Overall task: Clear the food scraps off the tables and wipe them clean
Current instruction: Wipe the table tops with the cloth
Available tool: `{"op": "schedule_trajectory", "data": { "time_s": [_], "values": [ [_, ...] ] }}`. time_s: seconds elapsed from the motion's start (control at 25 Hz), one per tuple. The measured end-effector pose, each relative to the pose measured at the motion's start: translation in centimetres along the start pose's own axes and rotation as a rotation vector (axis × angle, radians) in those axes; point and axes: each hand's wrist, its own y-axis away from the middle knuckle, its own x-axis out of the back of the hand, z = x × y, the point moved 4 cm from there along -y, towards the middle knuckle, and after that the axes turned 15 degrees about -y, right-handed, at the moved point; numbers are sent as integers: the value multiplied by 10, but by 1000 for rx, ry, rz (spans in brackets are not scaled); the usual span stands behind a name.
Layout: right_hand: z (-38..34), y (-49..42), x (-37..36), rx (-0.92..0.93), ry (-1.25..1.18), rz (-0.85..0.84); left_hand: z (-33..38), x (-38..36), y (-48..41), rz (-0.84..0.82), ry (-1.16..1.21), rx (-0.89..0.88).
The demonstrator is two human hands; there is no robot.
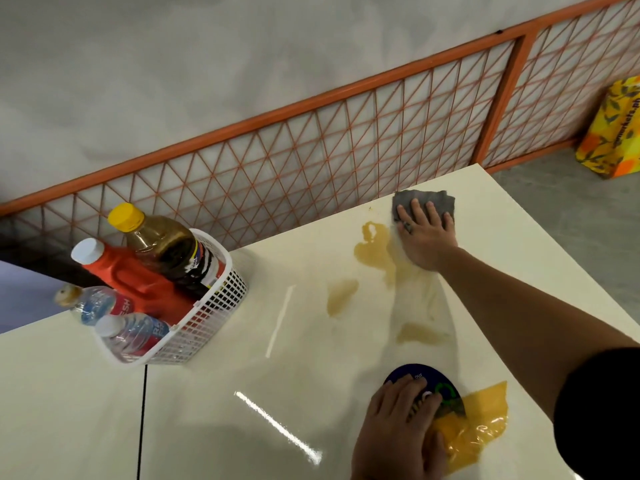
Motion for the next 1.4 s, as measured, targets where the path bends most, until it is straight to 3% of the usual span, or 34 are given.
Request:
{"op": "schedule_trajectory", "data": {
  "time_s": [0.28,0.48,0.68,0.84,1.0,1.16,1.4],
  "values": [
    [-125,19,-65,302,15,-125,-3,-2,-2,-28,-29,29],
    [-159,35,-96,411,30,-168,-4,-4,-2,28,-35,43],
    [-112,15,-64,446,49,-113,-11,0,0,49,-43,49],
    [-5,-21,-6,217,51,61,-15,3,-2,79,-58,43],
    [92,-16,40,10,75,128,-14,2,-2,99,-68,45],
    [104,8,43,-149,-16,137,-13,0,-2,52,-78,10],
    [79,111,-6,127,-3,33,-4,1,-1,8,-63,-6]
  ]
}}
